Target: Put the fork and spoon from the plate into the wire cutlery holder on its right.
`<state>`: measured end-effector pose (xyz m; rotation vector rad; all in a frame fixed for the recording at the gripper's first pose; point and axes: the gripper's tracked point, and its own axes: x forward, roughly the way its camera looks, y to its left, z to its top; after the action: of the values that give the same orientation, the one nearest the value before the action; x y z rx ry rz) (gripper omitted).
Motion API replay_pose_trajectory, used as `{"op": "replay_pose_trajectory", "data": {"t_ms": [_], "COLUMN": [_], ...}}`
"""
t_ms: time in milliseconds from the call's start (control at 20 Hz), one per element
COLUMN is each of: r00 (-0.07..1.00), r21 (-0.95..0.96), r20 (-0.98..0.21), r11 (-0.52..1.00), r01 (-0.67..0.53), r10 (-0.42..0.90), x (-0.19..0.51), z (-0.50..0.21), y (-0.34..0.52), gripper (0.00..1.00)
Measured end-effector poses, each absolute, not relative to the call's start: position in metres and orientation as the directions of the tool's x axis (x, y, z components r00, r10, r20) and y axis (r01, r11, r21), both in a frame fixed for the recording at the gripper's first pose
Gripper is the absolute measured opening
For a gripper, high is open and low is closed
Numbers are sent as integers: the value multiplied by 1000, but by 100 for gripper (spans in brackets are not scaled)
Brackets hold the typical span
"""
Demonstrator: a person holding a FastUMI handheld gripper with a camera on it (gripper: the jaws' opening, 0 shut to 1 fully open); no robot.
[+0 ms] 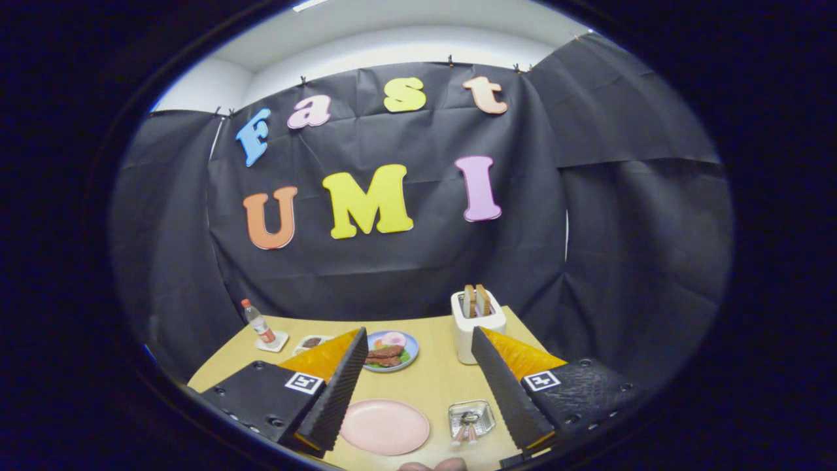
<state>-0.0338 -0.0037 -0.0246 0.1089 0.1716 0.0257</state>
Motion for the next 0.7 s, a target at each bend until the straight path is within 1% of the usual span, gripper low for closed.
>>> {"op": "replay_pose_trajectory", "data": {"t_ms": [200, 700], "r00": [989, 999], "r21": [103, 79], "r20": [-144, -39], "r11": [995, 997], "r01": [-7, -21], "r10": [21, 24], "x": [-37, -48], "z": [-19, 7], "y": [-5, 7], "gripper": [95, 96]}}
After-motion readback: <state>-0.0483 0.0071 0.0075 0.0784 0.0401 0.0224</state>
